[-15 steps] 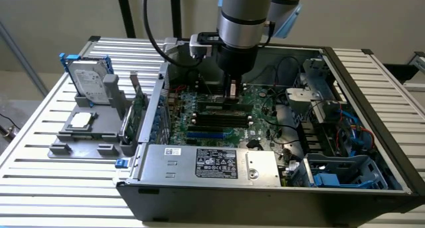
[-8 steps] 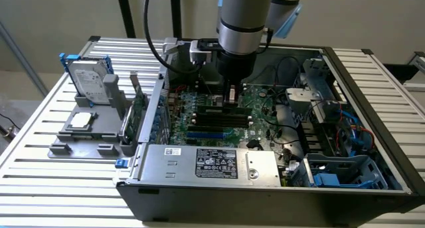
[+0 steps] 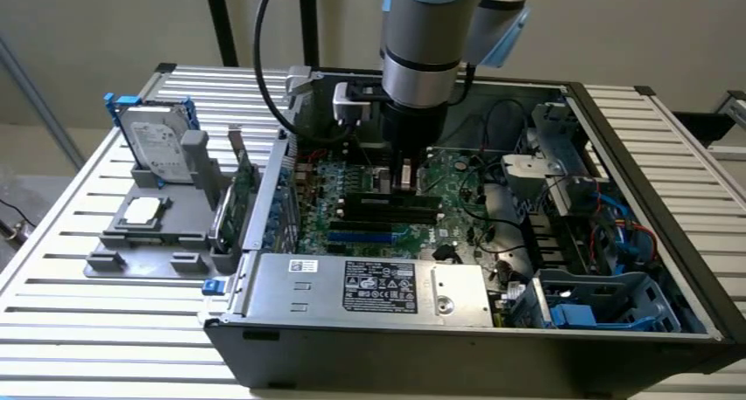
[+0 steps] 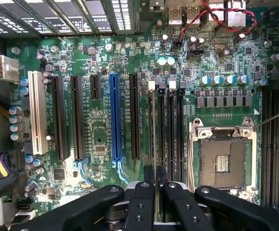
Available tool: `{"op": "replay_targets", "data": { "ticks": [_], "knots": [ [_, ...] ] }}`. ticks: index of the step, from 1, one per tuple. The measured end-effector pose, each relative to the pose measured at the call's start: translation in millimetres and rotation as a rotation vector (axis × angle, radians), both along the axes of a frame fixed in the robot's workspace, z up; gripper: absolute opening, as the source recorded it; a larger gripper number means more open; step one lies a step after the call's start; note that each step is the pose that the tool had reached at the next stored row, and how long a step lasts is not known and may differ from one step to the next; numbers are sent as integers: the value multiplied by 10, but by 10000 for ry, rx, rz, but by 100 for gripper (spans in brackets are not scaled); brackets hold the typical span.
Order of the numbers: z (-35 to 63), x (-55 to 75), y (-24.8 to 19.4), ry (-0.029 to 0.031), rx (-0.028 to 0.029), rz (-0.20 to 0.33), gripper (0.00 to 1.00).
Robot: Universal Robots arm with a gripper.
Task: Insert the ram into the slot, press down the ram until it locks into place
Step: 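Insert the ram into the slot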
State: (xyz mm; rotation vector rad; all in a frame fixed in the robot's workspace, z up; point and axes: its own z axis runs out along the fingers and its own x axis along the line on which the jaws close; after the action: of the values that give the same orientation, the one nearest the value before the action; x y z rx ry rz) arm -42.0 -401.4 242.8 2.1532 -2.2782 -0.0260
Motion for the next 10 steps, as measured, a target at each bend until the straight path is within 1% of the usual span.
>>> {"op": "replay_targets", "data": {
  "ticks": [4, 6, 10],
  "knots": [
    [-64, -1, 0, -31, 2, 0, 14],
    [-64, -1, -1, -30, -9, 1, 14],
    [-76, -3, 1, -32, -9, -4, 14]
  ]
}}
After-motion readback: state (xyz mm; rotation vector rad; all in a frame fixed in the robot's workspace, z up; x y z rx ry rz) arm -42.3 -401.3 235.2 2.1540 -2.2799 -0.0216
